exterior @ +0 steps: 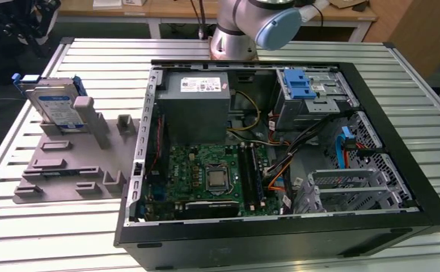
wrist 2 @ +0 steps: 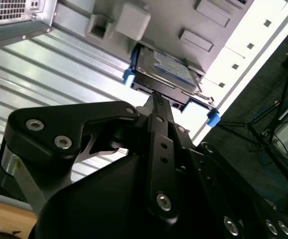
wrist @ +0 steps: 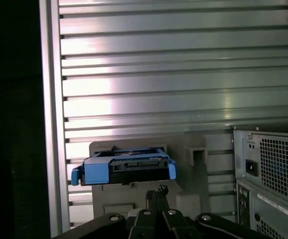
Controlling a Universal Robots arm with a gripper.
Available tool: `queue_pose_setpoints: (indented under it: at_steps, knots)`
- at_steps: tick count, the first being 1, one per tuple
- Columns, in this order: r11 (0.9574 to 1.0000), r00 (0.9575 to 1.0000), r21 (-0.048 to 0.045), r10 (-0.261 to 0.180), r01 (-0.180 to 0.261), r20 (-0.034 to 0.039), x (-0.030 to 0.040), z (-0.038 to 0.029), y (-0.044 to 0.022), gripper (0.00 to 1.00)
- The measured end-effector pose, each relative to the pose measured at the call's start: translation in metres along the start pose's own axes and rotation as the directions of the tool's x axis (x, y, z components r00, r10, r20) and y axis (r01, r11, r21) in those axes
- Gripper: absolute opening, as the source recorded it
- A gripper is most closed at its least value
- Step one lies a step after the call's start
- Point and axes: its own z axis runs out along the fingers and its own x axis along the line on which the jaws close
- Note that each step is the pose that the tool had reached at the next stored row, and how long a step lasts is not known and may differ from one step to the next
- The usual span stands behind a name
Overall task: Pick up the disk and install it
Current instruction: 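Reach for the disk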
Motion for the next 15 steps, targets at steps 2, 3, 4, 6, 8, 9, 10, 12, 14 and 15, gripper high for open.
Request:
queue_pose_setpoints:
  at_steps: [2,3,4,6,8,9,10,12,14,15]
  knots:
    - [1.0,1.0,0.0001,0.0,0.0,-0.0001,0.0076,0.0,-0.0006,0.11]
    - [1.0,1.0,0.0001,0.0,0.0,-0.0001,0.0089,-0.0001,-0.0006,0.11]
    - [1.0,1.0,0.0001,0.0,0.0,-0.0001,0.0091,-0.0001,-0.0007,0.11]
    - [1.0,1.0,0.0,0.0,0.0,-0.0001,0.0091,0.0,-0.0007,0.11]
    - [1.0,1.0,0.0,0.0,0.0,-0.0002,0.0092,-0.0001,-0.0007,0.11]
    - [1.0,1.0,0.0001,0.0,0.0,-0.0001,0.0093,-0.0001,-0.0007,0.11]
    - [1.0,1.0,0.0,0.0,0.0,-0.0001,0.0093,0.0,-0.0007,0.11]
    - [1.0,1.0,0.0,0.0,0.0,-0.0001,0.0097,0.0,-0.0007,0.11]
    - [1.0,1.0,0.0001,0.0,0.0,-0.0001,0.0105,-0.0001,-0.0008,0.11]
    - [1.0,1.0,0.0001,0.0,0.0,-0.0001,0.0113,-0.0001,-0.0008,0.11]
